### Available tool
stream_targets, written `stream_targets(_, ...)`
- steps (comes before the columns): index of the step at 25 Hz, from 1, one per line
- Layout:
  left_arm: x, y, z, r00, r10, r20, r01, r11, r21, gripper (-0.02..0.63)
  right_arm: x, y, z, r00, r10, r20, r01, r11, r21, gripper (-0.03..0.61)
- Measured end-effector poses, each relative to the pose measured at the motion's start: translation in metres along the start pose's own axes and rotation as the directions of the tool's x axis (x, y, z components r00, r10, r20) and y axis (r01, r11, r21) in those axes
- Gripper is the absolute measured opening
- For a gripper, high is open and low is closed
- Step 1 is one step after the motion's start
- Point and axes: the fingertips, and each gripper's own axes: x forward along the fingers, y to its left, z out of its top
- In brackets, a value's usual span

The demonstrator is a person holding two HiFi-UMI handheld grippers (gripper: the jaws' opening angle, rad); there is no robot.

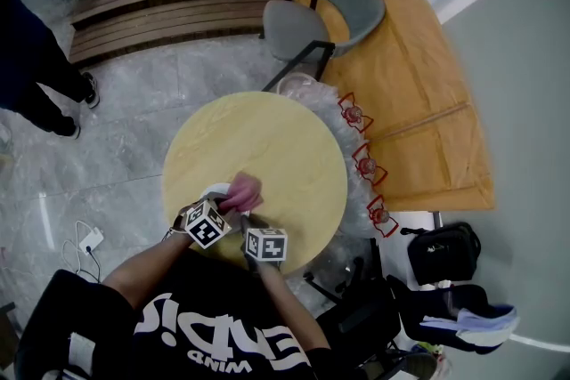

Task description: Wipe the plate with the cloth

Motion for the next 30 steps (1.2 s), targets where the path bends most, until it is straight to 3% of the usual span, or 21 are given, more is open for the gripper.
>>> stream_targets(23,-0.024,0.036,-0.016,0.994,0.108,-0.017,-0.108,0.994,-0.001,0.052,0.0,0.0,0.001,1.0,-0.019,0.015,0.019,1.0,0.003,0.091)
stream_targets(30,-0.038,0.053,-0.018,0.985,0.175,0.002,-0.175,0.985,-0.01,0.052,-0.001,0.001,-0.001,1.0,-0.013,0.016,0.013,1.0,0.009,0.089)
